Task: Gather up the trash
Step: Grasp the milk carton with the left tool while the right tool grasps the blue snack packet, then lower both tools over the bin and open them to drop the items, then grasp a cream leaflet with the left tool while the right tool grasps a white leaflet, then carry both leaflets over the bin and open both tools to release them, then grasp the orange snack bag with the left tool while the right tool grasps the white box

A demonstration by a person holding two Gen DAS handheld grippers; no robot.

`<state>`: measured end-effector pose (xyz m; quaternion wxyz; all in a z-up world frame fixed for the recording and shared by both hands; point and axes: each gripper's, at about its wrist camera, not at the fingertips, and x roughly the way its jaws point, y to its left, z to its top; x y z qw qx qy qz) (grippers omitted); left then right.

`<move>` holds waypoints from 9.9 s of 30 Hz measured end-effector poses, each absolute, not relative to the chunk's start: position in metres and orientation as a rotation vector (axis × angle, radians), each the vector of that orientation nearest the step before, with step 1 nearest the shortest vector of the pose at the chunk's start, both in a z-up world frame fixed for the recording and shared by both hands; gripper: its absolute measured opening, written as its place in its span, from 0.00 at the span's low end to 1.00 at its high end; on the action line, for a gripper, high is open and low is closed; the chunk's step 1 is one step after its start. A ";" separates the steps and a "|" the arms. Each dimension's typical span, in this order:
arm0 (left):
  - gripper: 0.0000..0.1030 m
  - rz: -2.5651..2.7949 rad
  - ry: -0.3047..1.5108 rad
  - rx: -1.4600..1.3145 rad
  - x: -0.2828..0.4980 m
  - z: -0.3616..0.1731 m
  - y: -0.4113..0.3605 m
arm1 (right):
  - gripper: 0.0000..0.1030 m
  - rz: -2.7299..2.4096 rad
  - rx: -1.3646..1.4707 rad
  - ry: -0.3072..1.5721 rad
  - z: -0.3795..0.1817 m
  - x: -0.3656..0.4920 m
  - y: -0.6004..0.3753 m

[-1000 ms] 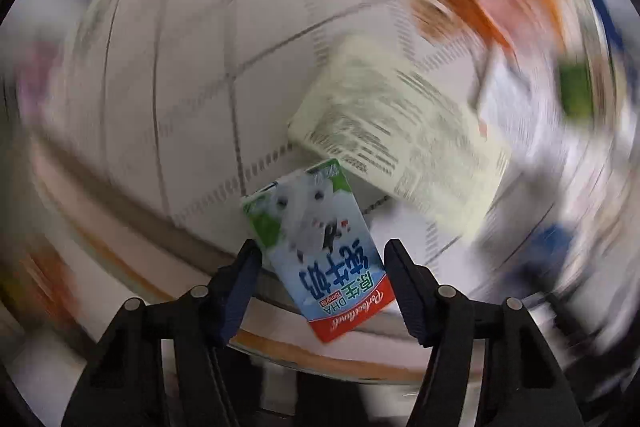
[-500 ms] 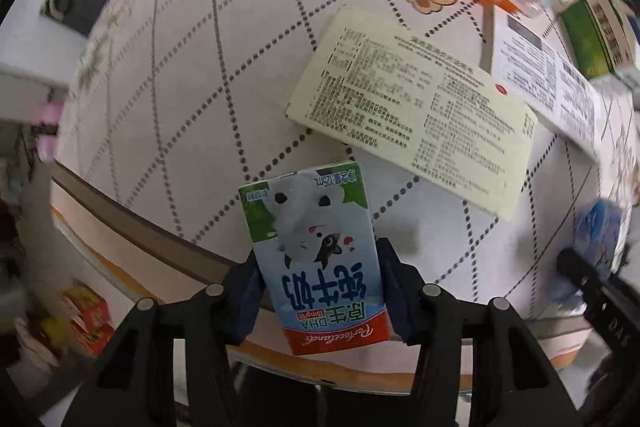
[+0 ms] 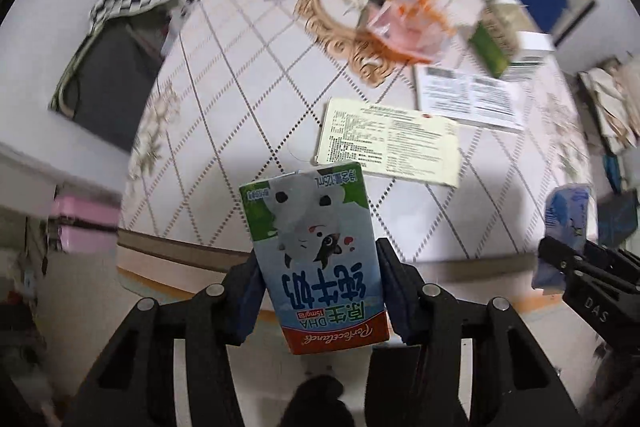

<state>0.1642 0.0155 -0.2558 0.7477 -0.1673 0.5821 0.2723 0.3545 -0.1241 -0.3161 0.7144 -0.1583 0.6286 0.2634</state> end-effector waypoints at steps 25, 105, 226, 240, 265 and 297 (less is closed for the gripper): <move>0.47 0.285 1.531 -0.664 0.021 -0.528 -0.026 | 0.37 0.483 -0.052 1.715 -0.486 0.154 -0.216; 1.00 0.771 1.316 -0.895 0.179 -0.308 0.084 | 0.98 0.557 -0.420 1.392 -0.264 0.394 -0.090; 0.70 0.310 1.547 -0.739 0.017 -0.574 0.007 | 0.72 0.412 -0.041 1.747 -0.543 0.142 -0.215; 0.97 0.279 1.580 -0.847 0.049 -0.725 0.024 | 0.73 0.448 0.048 1.841 -0.755 0.170 -0.192; 0.97 0.499 1.583 -0.547 -0.012 -0.596 -0.005 | 0.99 0.456 -0.364 1.631 -0.665 0.146 -0.178; 0.97 0.528 1.290 -0.444 0.001 -0.281 0.015 | 0.99 0.530 -0.209 1.462 -0.277 0.147 -0.169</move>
